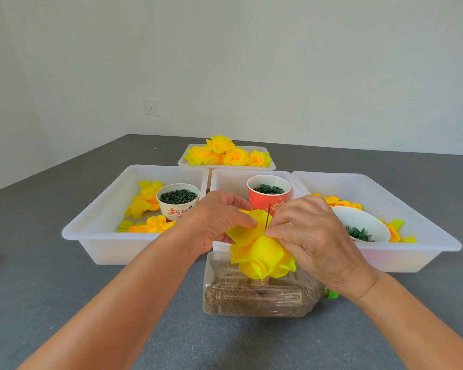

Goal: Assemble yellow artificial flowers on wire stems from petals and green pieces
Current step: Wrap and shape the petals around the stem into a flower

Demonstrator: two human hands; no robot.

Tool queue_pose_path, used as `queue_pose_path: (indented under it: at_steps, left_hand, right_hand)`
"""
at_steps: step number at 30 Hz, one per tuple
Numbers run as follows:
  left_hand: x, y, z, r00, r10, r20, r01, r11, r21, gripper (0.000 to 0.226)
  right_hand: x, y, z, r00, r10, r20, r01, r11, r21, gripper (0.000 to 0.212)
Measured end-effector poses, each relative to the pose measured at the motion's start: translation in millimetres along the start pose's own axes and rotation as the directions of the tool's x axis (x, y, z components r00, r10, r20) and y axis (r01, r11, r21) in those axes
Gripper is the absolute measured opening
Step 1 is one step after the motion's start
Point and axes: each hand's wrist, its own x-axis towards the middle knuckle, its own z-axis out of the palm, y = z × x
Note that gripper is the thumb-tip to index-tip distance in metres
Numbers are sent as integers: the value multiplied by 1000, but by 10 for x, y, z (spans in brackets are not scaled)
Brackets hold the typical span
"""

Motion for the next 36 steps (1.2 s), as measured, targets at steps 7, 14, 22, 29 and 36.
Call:
queue_pose_path:
  at_steps: [7, 14, 22, 29, 36]
  left_hand:
    - [27, 11, 4, 1000, 7, -16, -7, 1000, 16, 32]
    - [13, 8, 21, 1000, 8, -14, -7, 998, 61, 33]
    - [-6, -48, 54, 1000, -8, 8, 7, 994, 105, 33]
    - [-65, -42, 44, 978, 187, -97, -172, 974, 146, 25]
    - [-163, -111, 74, 935, 355, 8, -348, 913, 211, 12]
  right_hand:
    - [19, -20, -36, 1000, -20, 3, 20, 1000, -6, 10]
    - [-7, -26, -38, 999, -11, 49, 10, 1000, 11, 9]
    - [-18, -40, -59, 988, 94, 119, -106, 989, 102, 13]
    - [43, -94, -51, 897, 427, 118, -440, 824, 357, 10]
    - [99, -122, 4, 672, 663, 331, -735, 538, 413, 11]
